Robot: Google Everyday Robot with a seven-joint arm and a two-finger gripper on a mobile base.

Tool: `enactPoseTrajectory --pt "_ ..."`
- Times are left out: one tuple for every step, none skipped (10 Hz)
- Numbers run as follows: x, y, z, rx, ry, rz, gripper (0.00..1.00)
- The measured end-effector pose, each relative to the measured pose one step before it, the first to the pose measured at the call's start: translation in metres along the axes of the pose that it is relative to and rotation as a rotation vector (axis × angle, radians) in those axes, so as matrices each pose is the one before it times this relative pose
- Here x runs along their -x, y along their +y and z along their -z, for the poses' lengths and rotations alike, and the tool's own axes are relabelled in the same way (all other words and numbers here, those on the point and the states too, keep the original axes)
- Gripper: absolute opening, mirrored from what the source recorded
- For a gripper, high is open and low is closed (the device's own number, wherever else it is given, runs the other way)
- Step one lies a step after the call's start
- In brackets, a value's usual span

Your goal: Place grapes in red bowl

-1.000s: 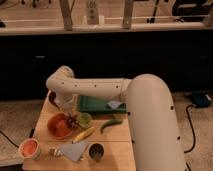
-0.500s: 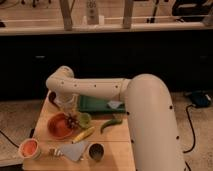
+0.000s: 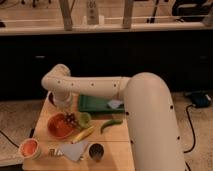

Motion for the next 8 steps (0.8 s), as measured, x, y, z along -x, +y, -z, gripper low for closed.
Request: enactPoseTrajectory --pt "0.00007 -0.0036 0.00469 0.00743 0.00552 0.00316 0.56" --pt "-0.00045 -0.00175 0.00232 0.00452 0.00242 0.00071 0.64" --pt "-0.00071 -0.00157 0.00195 0.00347 0.002 -0.00077 0.72" --pt "-0.00077 -0.00119 0.00176 0.00328 0.0015 -0.00239 0.78" --pt "-0.00049 -0.00064 0.0018 0.00113 0.0008 -0.00367 0.8" --pt "-0.0011 0.00098 0.0012 0.00185 0.00129 -0.00573 0.8" --pt "-0.0008 0.00076 0.00146 0.00039 0.00151 -0.00607 0.8" --pt "-0.00006 0.00012 0.00113 0.00047 0.00153 -0.00472 0.8"
